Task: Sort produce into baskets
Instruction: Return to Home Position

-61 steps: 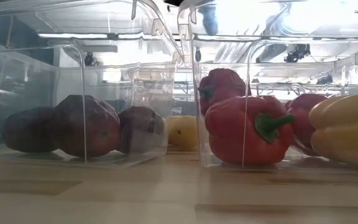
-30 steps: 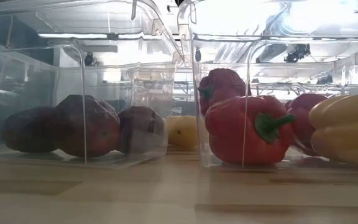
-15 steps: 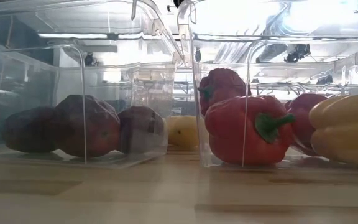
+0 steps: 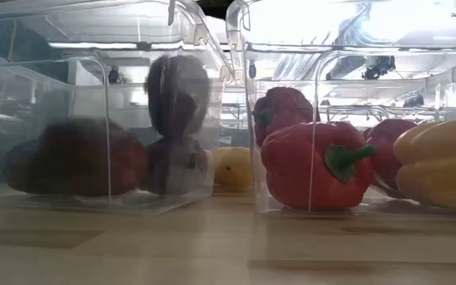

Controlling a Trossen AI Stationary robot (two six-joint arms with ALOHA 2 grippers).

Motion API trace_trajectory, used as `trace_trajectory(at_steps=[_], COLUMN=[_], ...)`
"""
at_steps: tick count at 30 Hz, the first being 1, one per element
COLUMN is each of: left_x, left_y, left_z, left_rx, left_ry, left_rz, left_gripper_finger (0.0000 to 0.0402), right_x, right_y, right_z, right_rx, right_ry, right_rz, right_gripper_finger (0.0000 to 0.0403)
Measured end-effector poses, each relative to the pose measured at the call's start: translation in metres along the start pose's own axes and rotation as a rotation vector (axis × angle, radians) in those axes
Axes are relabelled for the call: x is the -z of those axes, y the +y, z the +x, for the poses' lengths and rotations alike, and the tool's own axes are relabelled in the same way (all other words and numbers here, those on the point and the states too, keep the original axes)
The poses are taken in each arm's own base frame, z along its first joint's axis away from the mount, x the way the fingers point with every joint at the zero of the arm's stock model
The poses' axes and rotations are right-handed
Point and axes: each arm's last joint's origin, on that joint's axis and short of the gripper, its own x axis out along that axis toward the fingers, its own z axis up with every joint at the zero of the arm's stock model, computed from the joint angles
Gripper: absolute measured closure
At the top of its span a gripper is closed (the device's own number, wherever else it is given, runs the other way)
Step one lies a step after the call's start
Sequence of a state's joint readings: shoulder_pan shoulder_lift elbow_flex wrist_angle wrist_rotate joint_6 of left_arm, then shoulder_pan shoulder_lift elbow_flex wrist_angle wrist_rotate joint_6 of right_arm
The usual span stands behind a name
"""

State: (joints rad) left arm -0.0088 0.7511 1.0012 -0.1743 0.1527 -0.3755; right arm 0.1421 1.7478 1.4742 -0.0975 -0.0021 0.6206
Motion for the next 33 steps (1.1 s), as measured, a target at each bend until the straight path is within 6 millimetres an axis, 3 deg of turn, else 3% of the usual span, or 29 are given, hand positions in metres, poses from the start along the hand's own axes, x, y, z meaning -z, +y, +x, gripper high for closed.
trace_trajectory(at_steps=[5,10,16,22,26,33], left_x=[0.004,0.009,0.043,0.099,0.129,0.150], left_y=[0.000,0.001,0.015,0.036,0.048,0.054], left_z=[-0.012,-0.035,-0.057,-0.065,-0.071,-0.084], left_rx=[-0.026,-0.130,-0.215,-0.204,-0.199,-0.189], left_ry=[0.046,0.043,-0.063,-0.178,-0.233,-0.314], left_rz=[0.073,0.121,0.147,0.076,0.014,-0.039], left_gripper_finger=[0.0046,0.0046,0.0046,0.0046,0.0046,0.0046], right_x=[-0.020,-0.033,-0.036,-0.027,-0.020,-0.016], right_y=[0.000,-0.001,0.003,-0.005,-0.009,-0.008], right_z=[-0.027,-0.064,-0.099,-0.118,-0.124,-0.124], right_rx=[-0.054,0.017,0.112,0.302,0.342,0.254], right_ry=[-0.004,0.002,0.009,0.094,0.160,0.252], right_rz=[-0.074,-0.083,-0.137,-0.180,-0.064,-0.049], right_gripper_finger=[0.0018,0.0018,0.0018,0.0018,0.0018,0.0018])
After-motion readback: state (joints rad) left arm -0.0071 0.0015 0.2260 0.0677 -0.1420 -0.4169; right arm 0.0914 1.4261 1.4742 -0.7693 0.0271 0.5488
